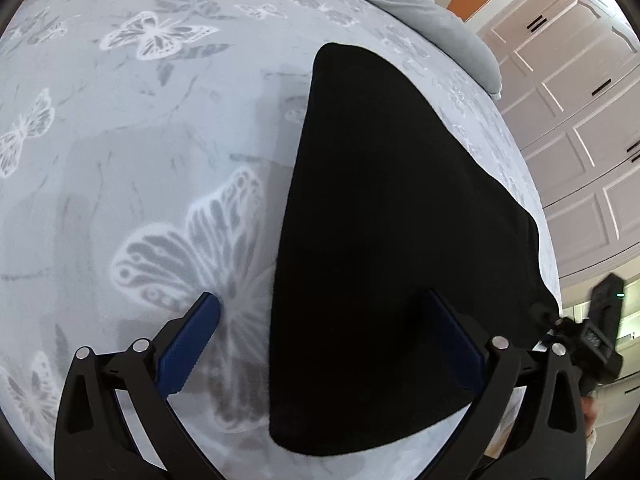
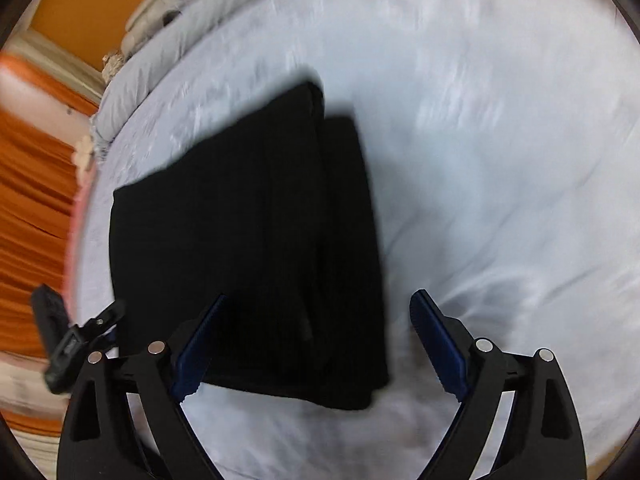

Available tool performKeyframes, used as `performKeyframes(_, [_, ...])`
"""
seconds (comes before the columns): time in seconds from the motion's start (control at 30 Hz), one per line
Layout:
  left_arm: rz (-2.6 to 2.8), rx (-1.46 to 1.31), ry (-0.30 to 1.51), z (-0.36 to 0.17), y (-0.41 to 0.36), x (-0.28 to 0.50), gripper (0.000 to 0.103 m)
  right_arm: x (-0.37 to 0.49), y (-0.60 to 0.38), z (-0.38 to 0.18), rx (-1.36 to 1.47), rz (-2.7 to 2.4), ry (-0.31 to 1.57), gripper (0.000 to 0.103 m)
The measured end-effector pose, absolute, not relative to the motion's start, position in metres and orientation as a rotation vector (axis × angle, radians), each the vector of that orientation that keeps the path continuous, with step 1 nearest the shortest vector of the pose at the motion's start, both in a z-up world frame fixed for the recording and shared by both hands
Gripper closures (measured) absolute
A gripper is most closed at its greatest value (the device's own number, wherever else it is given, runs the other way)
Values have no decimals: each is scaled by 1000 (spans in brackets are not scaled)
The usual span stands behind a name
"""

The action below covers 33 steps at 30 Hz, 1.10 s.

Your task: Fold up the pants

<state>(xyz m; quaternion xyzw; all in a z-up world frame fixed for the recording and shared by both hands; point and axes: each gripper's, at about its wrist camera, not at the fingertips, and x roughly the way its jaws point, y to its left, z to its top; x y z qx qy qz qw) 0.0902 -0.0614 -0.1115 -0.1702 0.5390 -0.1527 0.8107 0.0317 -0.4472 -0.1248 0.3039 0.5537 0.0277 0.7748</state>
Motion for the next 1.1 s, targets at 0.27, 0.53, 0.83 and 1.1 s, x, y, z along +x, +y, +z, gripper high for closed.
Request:
performKeyframes(0.27, [-501, -377, 1102, -76, -49, 93, 78, 34, -408, -60, 630, 243, 1003, 70])
performKeyframes(0.53, [-380, -218, 1097, -57, 22, 42, 64, 15, -341, -97, 492, 302, 1217, 52])
performKeyframes(0.83, [-317, -93, 872, -13, 11, 27, 32, 34, -351, -35, 430, 129, 942, 23])
performKeyframes(1.1, [-262, -65, 882, -33, -36, 92, 30, 105, -299, -76, 232, 63, 1103, 93])
